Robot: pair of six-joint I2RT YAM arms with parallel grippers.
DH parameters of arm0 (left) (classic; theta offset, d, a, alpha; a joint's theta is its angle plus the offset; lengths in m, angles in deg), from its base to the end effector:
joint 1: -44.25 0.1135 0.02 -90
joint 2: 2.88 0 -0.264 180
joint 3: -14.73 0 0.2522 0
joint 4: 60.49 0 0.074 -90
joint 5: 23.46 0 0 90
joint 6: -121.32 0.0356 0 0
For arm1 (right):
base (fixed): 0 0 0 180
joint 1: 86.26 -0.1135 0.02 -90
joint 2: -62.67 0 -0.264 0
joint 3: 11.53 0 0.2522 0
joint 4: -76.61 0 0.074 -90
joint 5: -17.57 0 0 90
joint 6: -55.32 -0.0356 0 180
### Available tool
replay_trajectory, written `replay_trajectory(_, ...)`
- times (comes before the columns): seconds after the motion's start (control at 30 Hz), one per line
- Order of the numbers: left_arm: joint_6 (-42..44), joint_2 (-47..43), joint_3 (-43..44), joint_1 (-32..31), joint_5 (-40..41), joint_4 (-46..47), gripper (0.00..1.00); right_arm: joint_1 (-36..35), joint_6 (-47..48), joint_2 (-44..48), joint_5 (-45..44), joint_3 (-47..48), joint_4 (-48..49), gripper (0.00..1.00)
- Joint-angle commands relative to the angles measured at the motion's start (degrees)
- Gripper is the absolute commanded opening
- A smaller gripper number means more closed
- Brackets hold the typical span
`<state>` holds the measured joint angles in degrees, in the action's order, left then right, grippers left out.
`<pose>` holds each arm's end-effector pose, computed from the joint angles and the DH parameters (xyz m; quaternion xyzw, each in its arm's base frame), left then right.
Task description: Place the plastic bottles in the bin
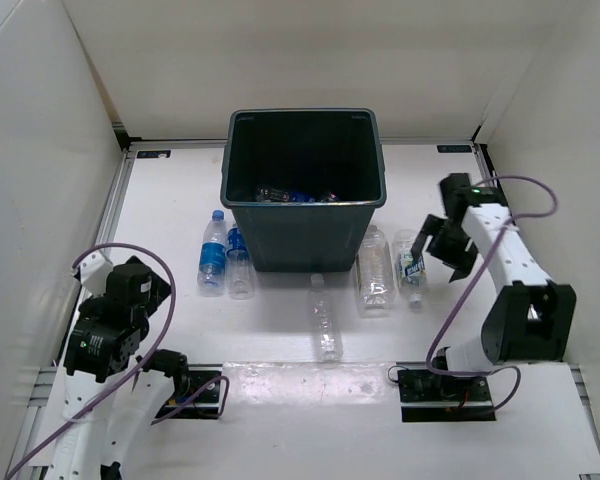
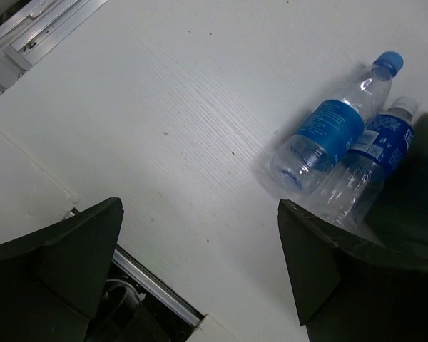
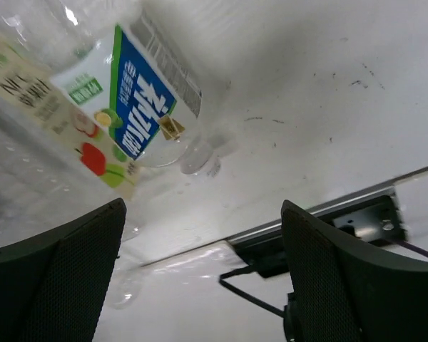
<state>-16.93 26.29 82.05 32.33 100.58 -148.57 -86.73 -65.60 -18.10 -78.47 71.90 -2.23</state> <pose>0.0574 0.0083 0.3188 -0.3753 0.8223 0.0737 0.4213 0.2557 -0.0016 0.2796 0.2665 0.9549 -0.0179 0.1298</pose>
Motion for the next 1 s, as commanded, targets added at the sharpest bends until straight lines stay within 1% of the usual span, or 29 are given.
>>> replay_trajectory(0.0, 4.5, -0.1, -0.3, -1.5, -0.1, 4.0, 1.0, -8.5, 0.5, -1.8, -6.3, 1.8, -5.3, 0.9)
replay_trajectory(0.1, 6.2, 0.4, -0.8, -3.3, 1.0, 5.7, 1.0, -11.8, 1.6, -3.0, -4.1, 1.7, -1.6, 0.9)
replay_trajectory(0.13, 6.4, 0.5, -1.0, -3.5, 0.4, 6.1, 1.0, -11.8, 3.0, -3.3, 0.5, 1.9, -0.9, 0.9)
replay_trajectory(0.17, 6.5, 0.9, -1.3, -4.2, 0.0, 6.0, 1.0, -11.7, 3.0, -4.6, 1.4, 2.1, -0.1, 0.9)
replay_trajectory(0.27, 6.5, 1.1, -2.1, -4.7, -1.8, 6.1, 1.0, -10.3, 3.6, -6.7, 3.9, 2.7, 0.9, 0.9)
replay_trajectory(0.43, 7.7, 0.9, -2.5, -5.1, -1.6, 6.8, 1.0, -6.1, 5.0, -7.7, 5.4, 2.8, 2.6, 0.9)
replay_trajectory(0.47, 7.6, 0.8, -2.3, -5.2, -1.4, 6.7, 1.0, -5.4, 5.9, -7.9, 7.7, 2.9, 2.7, 0.9)
replay_trajectory(0.57, 8.3, 0.6, -2.4, -5.2, -2.0, 7.2, 1.0, -3.3, 7.5, -8.8, 10.1, 3.5, 3.6, 0.9)
replay_trajectory(0.73, 8.6, 0.9, -3.4, -5.4, -2.8, 8.8, 1.0, -1.9, 9.6, -12.8, 8.9, 6.5, 3.3, 0.9)
replay_trajectory(0.87, 9.1, 1.3, -3.6, -5.3, -3.5, 9.2, 1.0, -1.4, 10.2, -18.1, 9.3, 8.1, 3.5, 0.9)
replay_trajectory(0.97, 10.4, 1.5, -4.1, -5.4, -6.9, 10.7, 1.0, -0.3, 9.4, -21.5, 10.0, 10.0, 2.2, 0.9)
